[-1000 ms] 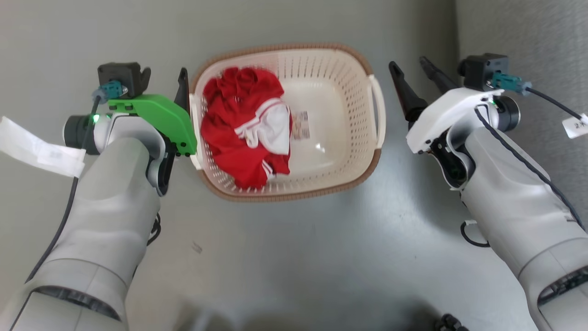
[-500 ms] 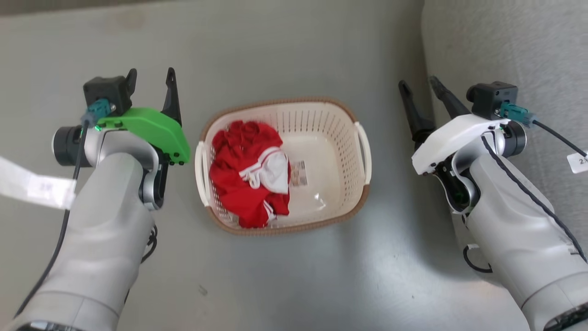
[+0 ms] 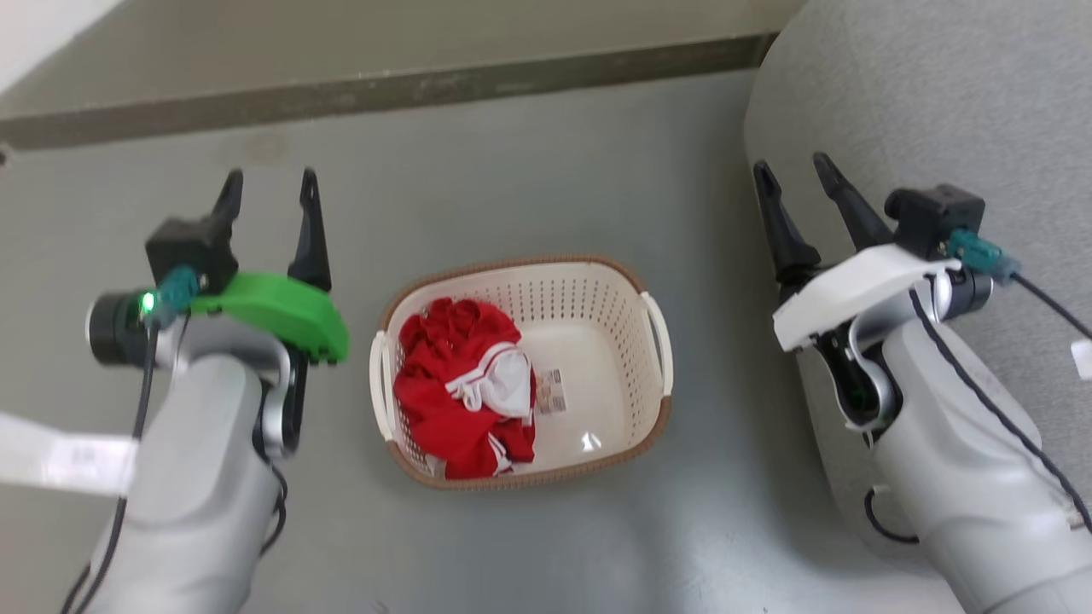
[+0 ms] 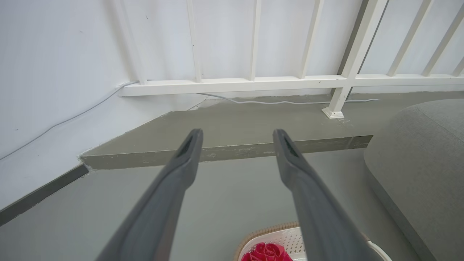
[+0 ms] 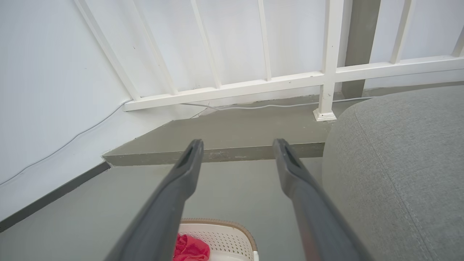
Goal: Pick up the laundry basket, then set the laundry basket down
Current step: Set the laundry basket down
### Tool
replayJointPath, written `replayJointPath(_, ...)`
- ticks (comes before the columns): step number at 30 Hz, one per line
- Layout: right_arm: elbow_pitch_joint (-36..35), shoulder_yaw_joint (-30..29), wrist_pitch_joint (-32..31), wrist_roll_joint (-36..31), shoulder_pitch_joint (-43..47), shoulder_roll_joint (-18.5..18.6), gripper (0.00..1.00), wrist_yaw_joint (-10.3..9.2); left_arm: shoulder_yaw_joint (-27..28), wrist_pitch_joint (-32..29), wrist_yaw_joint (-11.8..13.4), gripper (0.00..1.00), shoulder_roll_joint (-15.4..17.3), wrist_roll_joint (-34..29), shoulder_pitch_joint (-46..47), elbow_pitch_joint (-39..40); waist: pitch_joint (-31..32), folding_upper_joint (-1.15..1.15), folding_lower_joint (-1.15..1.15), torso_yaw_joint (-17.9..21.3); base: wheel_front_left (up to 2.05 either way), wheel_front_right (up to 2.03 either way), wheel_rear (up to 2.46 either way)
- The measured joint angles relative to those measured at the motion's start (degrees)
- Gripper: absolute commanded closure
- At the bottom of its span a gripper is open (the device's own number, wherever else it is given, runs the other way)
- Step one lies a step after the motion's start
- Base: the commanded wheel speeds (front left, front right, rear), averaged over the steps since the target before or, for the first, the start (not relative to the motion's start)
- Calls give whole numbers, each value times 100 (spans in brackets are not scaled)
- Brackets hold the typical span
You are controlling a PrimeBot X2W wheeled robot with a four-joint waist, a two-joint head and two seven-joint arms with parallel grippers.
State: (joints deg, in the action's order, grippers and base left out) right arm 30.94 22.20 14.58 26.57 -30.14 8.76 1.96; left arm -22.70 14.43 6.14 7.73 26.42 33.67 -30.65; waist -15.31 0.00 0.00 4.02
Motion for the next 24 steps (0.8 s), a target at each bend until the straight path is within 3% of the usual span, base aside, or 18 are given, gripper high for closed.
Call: replayJointPath(24, -991, -443, 0, -493, 1580, -37, 0, -214, 352, 0, 70, 0, -89, -723, -2305, 1585, 915, 0, 0, 82, 0, 0, 0)
